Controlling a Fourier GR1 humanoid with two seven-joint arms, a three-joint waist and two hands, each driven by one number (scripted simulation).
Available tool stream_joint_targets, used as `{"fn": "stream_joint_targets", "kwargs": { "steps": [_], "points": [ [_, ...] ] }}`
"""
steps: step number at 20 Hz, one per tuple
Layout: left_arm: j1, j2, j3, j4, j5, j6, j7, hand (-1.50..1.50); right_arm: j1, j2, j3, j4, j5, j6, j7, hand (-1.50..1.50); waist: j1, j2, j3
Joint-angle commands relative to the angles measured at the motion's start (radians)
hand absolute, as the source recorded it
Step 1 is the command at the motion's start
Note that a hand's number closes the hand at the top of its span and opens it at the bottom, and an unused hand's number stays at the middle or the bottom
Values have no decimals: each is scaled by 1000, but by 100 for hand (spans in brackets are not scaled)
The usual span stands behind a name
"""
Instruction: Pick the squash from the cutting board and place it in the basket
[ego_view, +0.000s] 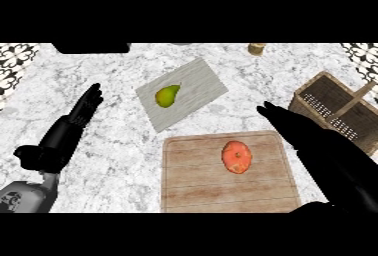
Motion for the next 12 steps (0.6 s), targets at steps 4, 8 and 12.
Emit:
{"fn": "stream_joint_targets", "kwargs": {
  "steps": [4,8,12],
  "points": [
    [-52,-53,17,41,-26,-30,23,0,25,-14,-25,-134,-73,77,198,-150,10,6,2],
    [-39,-86,3,3,-68,-9,51,0,153,-49,-128,-89,-42,47,-1,-150,9,7,3],
    [11,-38,70,-25,-56,-76,32,0,221,58,-35,-40,153,-46,-98,-150,17,7,3]
  ]
}}
